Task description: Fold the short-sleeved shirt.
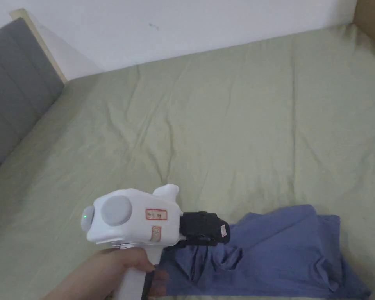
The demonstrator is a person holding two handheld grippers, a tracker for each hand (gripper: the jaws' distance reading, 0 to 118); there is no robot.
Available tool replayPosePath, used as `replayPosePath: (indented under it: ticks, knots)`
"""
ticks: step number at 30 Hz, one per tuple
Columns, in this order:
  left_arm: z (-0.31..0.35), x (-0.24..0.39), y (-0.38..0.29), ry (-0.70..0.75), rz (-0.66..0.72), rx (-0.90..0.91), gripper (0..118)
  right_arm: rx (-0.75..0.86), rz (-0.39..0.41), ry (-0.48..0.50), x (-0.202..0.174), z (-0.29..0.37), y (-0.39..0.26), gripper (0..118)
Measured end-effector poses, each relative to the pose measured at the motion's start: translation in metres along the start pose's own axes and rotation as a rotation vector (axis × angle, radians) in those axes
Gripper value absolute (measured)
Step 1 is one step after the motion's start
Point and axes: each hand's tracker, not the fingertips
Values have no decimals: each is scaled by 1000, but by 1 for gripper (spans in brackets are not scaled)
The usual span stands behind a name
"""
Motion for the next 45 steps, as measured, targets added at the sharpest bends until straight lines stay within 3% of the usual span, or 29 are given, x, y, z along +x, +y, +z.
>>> replayPosePath:
  ticks: [3,5,6,8,9,11,13,15,16,18,21,25,29,32,33,34,35,36,39,44,45]
  knots:
    - [43,-5,1,57,-8,161,102,-3,-45,9,6,-3,-4,0]
    - [48,-12,2,166,37,215,93,-10,-68,21,6,-7,-4,0]
    - [39,-14,2,266,41,199,74,-14,-72,27,4,-9,-2,0]
    - [10,-11,-2,408,-25,95,14,-15,-59,34,0,-11,1,0]
    - [-6,-6,-8,445,-46,55,4,-8,-36,35,-5,-11,4,0]
    - [-39,4,-20,363,-79,-4,3,4,-3,38,-11,-7,7,0]
    - [-67,16,-27,422,-82,-57,3,14,14,42,-16,-3,11,0]
    - [-69,39,-28,462,-162,10,2,18,24,44,-19,1,12,0]
    - [-60,47,-27,381,-188,34,2,21,26,43,-20,2,13,0]
    - [-39,60,-26,88,-138,38,2,20,27,48,-22,3,12,0]
    - [16,72,-27,43,-195,138,2,3,41,53,-25,2,10,0]
    - [76,2,-22,62,-119,234,2,-5,39,60,-26,2,9,0]
    - [92,-114,-29,153,218,186,2,2,13,80,-26,4,11,0]
    - [76,-190,-47,134,335,200,3,4,14,76,-27,4,13,0]
    - [73,-196,-52,114,331,231,14,3,14,73,-28,4,14,0]
    - [69,-201,-54,83,318,219,47,1,14,70,-28,4,14,0]
    - [63,-188,-62,-31,342,191,89,-2,14,66,-28,4,14,0]
    - [54,-187,-67,-145,366,180,117,-8,13,63,-28,3,14,0]
    - [32,-157,-71,-258,351,171,117,-26,6,61,-30,-2,15,0]
    - [4,-136,-61,-203,305,150,114,-29,10,68,-41,-4,21,0]
    - [6,-129,-61,-243,291,148,68,-27,14,73,-44,-4,23,0]
